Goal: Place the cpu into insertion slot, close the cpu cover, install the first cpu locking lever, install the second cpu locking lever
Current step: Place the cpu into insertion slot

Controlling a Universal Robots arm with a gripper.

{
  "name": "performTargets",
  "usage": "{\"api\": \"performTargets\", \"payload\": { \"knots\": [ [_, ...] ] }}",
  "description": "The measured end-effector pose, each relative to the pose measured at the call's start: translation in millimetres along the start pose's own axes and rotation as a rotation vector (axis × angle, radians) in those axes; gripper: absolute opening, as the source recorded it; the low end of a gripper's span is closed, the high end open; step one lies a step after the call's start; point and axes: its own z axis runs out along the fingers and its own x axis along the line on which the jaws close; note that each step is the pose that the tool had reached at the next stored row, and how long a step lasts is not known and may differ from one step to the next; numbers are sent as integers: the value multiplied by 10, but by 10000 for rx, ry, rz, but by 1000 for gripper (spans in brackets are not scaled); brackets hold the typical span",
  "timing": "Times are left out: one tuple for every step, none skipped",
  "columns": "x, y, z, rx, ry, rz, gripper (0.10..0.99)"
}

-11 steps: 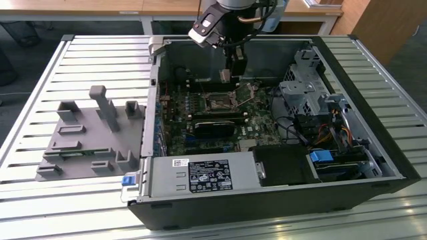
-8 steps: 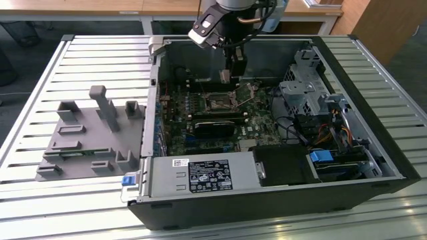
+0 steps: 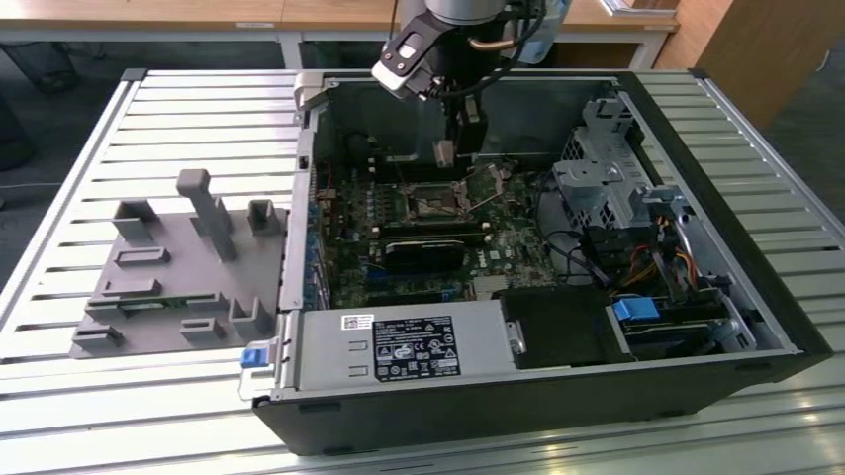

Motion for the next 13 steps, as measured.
{"api": "performTargets", "payload": {
  "knots": [
    [0, -1, 4, 0, -1, 3, 533],
    [0, -3, 9, 0, 0, 6, 533],
    [0, -4, 13, 0, 0, 10, 533],
    [0, -6, 18, 0, -1, 12, 533],
    [0, -7, 23, 0, -1, 15, 533],
    [0, -8, 27, 0, -1, 18, 533],
    [0, -10, 31, 0, -2, 21, 533],
    [0, -11, 36, 0, -2, 24, 533],
    [0, -13, 40, 0, -2, 27, 533],
    [0, -14, 45, 0, -2, 30, 533],
    [0, -16, 49, -1, -2, 33, 533],
    [0, -17, 54, 0, -2, 37, 533],
    [0, -19, 58, -1, -3, 39, 533]
  ]
}}
